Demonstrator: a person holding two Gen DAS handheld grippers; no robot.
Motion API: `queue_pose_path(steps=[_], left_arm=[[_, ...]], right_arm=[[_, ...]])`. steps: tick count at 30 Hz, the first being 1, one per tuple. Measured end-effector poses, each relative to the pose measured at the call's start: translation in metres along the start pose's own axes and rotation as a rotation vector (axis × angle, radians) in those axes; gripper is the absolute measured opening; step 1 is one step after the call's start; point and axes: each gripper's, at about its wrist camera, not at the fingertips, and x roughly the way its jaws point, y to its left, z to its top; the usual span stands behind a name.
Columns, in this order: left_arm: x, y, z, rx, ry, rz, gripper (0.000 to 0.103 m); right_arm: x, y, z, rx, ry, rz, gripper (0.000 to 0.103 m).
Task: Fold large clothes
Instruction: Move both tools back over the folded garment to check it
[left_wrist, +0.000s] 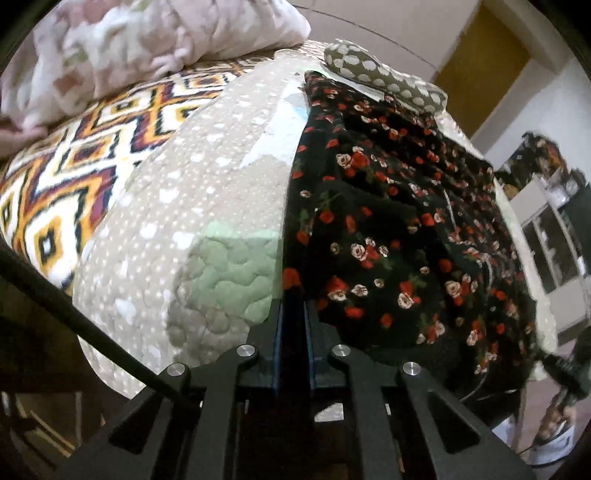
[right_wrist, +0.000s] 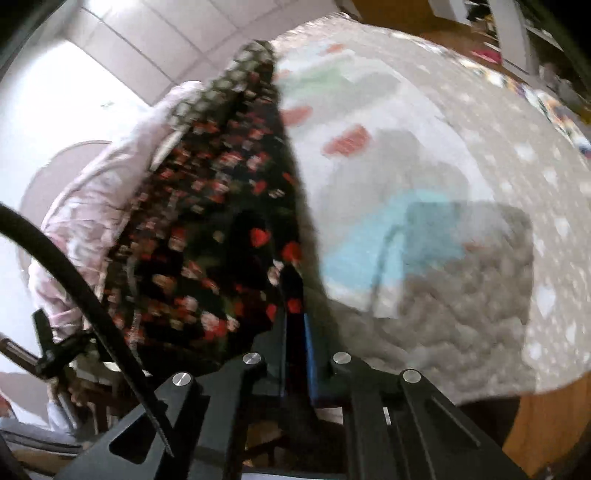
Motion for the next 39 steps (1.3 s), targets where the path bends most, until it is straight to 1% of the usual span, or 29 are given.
queue_pose_path(steps=[2,3,5,7,10,11,12,13,14,15,16,17,18,20,22,23,26,28,31,33,35,37,39], left_arm=[[-0.007,0.000,0.000,0.009,-0.016,0.012,0.011],[-0.009,-0.002,-0.001,0.021,-0.022,0.026,0.011],[-0.018,-0.006,-0.003,0.056,-0.047,0.077,0.011],[-0.025,-0.008,-0.005,0.073,-0.069,0.118,0.013],[-0.035,-0.010,-0.006,0.090,-0.109,0.193,0.026],[-0.038,-0.011,-0.005,0.095,-0.123,0.215,0.035],[-0.043,-0.015,-0.003,0.106,-0.145,0.242,0.044],[-0.045,-0.018,-0.002,0.115,-0.158,0.252,0.046],[-0.048,-0.022,0.001,0.131,-0.177,0.262,0.052],[-0.051,-0.027,0.004,0.147,-0.195,0.268,0.059],[-0.053,-0.033,0.007,0.166,-0.212,0.271,0.063],[-0.053,-0.038,0.009,0.180,-0.224,0.271,0.072],[-0.052,-0.045,0.013,0.196,-0.238,0.267,0.074],[-0.045,-0.056,0.017,0.221,-0.235,0.263,0.074],[-0.035,-0.066,0.018,0.246,-0.221,0.251,0.074],[-0.028,-0.072,0.019,0.263,-0.213,0.243,0.074],[-0.011,-0.085,0.017,0.294,-0.186,0.234,0.074],[-0.002,-0.088,0.016,0.302,-0.170,0.231,0.074],[0.018,-0.087,0.014,0.301,-0.122,0.260,0.074],[0.032,-0.083,0.012,0.290,-0.071,0.287,0.074],[0.041,-0.077,0.009,0.270,-0.042,0.291,0.074],[0.041,-0.075,0.007,0.255,-0.054,0.289,0.075],[0.041,-0.076,0.005,0.267,-0.055,0.298,0.076]], right_arm=[[-0.004,-0.001,0.002,0.014,-0.018,0.004,0.009],[-0.006,0.001,0.003,0.006,-0.028,-0.009,0.010],[-0.015,0.009,0.008,-0.030,-0.069,-0.066,0.010],[-0.023,0.019,0.013,-0.056,-0.106,-0.105,0.010],[-0.030,0.037,0.020,-0.105,-0.150,-0.112,0.010],[-0.032,0.047,0.022,-0.130,-0.167,-0.117,0.013],[-0.031,0.058,0.023,-0.155,-0.182,-0.120,0.018],[-0.028,0.069,0.025,-0.184,-0.193,-0.120,0.022],[-0.023,0.082,0.026,-0.215,-0.199,-0.117,0.033],[-0.019,0.092,0.028,-0.237,-0.202,-0.112,0.040],[-0.011,0.104,0.029,-0.264,-0.202,-0.103,0.041],[0.001,0.118,0.031,-0.294,-0.193,-0.085,0.041],[0.010,0.128,0.033,-0.310,-0.182,-0.073,0.041],[0.034,0.153,0.036,-0.363,-0.144,-0.045,0.041],[0.055,0.176,0.034,-0.425,-0.115,-0.046,0.033],[0.068,0.190,0.032,-0.473,-0.094,-0.040,0.027],[0.095,0.214,0.024,-0.539,-0.046,-0.016,0.026],[0.112,0.218,0.019,-0.556,-0.022,-0.039,0.026],[0.131,0.209,0.013,-0.550,0.002,-0.081,0.026],[0.131,0.203,0.010,-0.532,-0.015,-0.069,0.027],[0.128,0.200,0.007,-0.524,-0.018,-0.069,0.027],[0.127,0.197,0.006,-0.509,-0.018,-0.064,0.027],[0.128,0.195,0.008,-0.488,-0.019,-0.053,0.029]])
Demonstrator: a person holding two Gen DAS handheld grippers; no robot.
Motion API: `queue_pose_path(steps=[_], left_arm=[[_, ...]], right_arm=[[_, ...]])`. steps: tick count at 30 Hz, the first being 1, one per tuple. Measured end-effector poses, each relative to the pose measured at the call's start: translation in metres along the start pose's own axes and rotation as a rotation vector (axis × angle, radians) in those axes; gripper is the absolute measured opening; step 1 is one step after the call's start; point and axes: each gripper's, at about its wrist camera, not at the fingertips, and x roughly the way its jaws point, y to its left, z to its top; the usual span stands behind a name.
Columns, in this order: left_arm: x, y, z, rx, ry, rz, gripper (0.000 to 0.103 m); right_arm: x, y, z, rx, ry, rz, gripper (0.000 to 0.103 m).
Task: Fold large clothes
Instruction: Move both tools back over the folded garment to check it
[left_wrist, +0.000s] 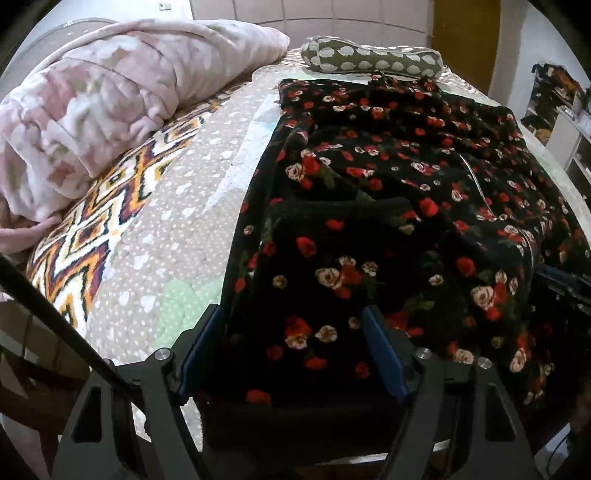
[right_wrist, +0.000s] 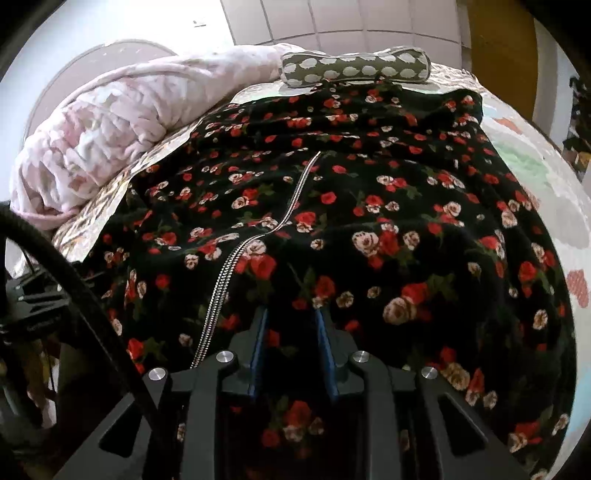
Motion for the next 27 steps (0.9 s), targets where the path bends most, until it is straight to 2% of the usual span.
queue_pose_path(steps=[4,7,13,16,18,23,27], left_arm=[[-0.001,-0.002,-0.001,0.008,0.000,0.012,0.078],[0.000,0.000,-0.001,-0.005,0.005,0.018,0.083],[0.008,0.009,-0.003,-0.068,0.029,-0.003,0.091],[0.009,0.012,-0.004,-0.081,0.030,-0.007,0.094],[0.009,0.012,-0.005,-0.084,0.030,-0.010,0.095],[0.012,0.016,-0.006,-0.106,0.033,-0.022,0.099],[0.015,0.020,-0.006,-0.121,0.037,-0.038,0.102]], right_arm=[[-0.001,-0.003,-0.002,0.022,-0.012,0.016,0.032],[0.000,-0.002,-0.002,0.029,-0.014,0.030,0.039],[0.001,0.001,-0.003,0.041,-0.024,0.043,0.048],[0.002,0.001,-0.003,0.044,-0.025,0.067,0.060],[0.003,0.007,-0.003,0.023,-0.018,0.080,0.074],[0.009,0.029,-0.005,-0.066,-0.007,0.002,0.086],[0.011,0.034,-0.006,-0.087,-0.004,-0.035,0.087]])
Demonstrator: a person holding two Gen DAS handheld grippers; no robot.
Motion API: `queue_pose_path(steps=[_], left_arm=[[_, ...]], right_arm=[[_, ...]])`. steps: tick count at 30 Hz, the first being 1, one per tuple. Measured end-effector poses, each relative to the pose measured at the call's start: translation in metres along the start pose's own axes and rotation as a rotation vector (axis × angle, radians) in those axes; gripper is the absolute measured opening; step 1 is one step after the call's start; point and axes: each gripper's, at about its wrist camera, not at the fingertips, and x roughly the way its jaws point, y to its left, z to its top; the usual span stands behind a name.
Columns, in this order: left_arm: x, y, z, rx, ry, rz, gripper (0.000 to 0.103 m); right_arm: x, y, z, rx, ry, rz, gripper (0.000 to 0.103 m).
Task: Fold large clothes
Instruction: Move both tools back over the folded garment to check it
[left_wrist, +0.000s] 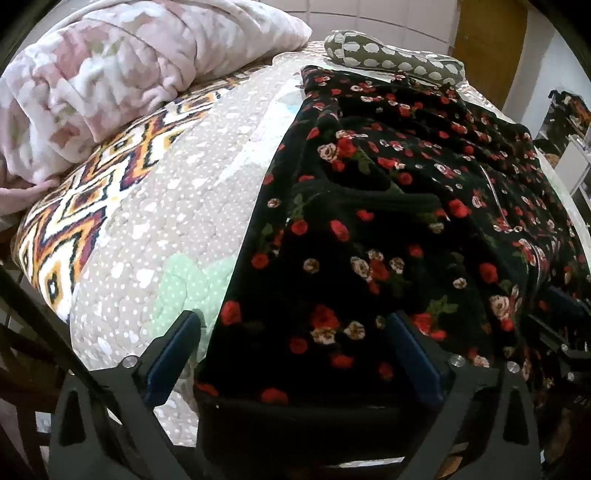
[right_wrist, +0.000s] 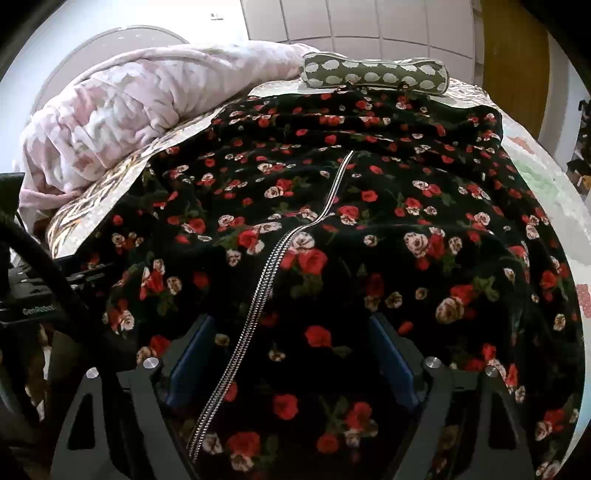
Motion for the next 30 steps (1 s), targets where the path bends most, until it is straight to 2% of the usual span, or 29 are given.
queue_pose_path(steps=[11,20,30], left_arm=[[0.0014,0.0040,-0.0033,-0.008,-0.020,-0.023,0.103],[0.0013,0.0048,-0.0041,-0.008,-0.029,-0.025,0.103],[0.0003,0.0035,-0.0047,0.001,-0.038,-0.021,0.103]], right_arm=[[0.0045,0.0075,-0.0011,-0.023,-0.002,-0.059,0.091],[0.0069,0.0069,-0.0009,-0.007,-0.004,-0.082,0.097],[0.0092,0.0072,0.0021,0.006,0.022,-0.088,0.098]])
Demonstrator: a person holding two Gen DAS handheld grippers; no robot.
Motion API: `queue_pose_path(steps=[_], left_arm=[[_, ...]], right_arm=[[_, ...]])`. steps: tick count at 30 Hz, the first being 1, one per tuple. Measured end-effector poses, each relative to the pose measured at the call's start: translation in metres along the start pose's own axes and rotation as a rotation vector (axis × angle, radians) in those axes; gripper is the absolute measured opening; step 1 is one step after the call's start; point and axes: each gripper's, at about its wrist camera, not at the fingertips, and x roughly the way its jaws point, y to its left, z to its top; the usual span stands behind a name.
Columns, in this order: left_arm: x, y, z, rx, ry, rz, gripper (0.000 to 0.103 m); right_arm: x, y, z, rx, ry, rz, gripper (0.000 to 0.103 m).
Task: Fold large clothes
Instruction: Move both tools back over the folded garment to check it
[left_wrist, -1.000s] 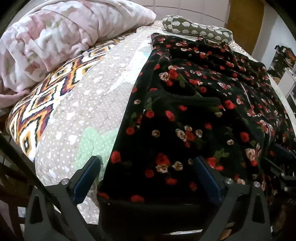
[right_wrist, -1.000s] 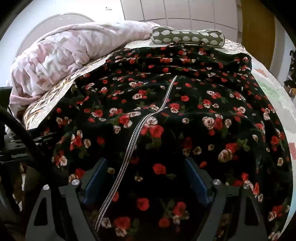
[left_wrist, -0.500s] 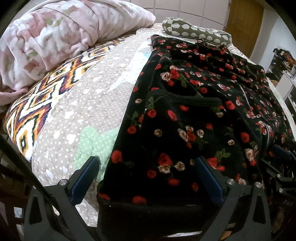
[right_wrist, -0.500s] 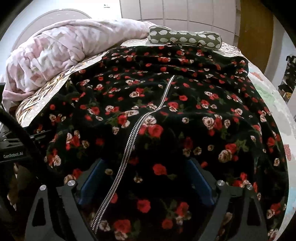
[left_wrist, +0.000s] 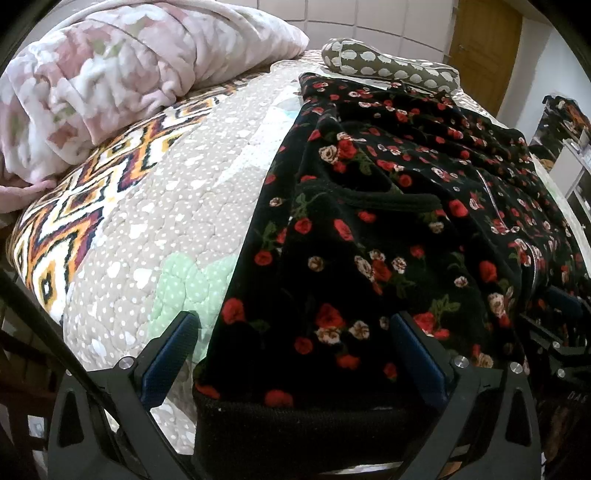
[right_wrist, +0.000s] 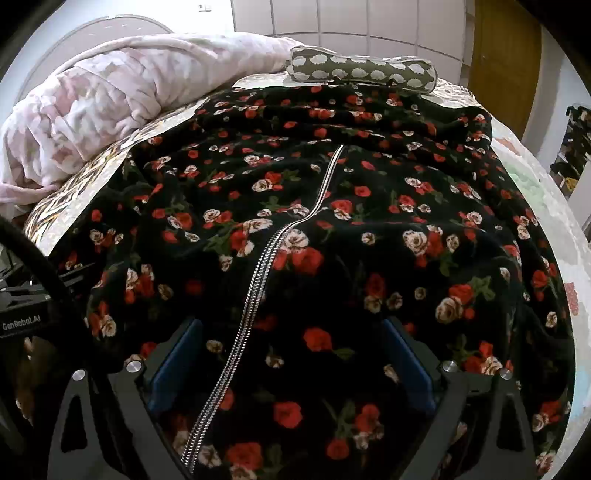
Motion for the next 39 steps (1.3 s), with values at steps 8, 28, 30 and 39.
queue_pose_path(steps=[8,28,30,39], left_arm=[[0.0002,-0.0002,-0.0004,0.000,-0.001,0.000,0.103],[0.0029,0.0029,0.0015,-0.009,0.017,-0.016,0.103],[0.0034,0.0035,0.0018,-0.013,0.019,-0.019,0.103],[0.0030,0.0032,0.0038,-0.001,0.035,-0.019,0.103]], right_arm=[[0.0018,0.0006,0.0007,-0.009,0.012,-0.004,0.099],[0.0041,0.0023,0.0034,-0.006,0.025,-0.023,0.102],[0.0046,0.0020,0.0039,0.004,0.027,-0.021,0.102],[0.0079,0.0028,0.0075,-0.003,0.059,-0.024,0.103]])
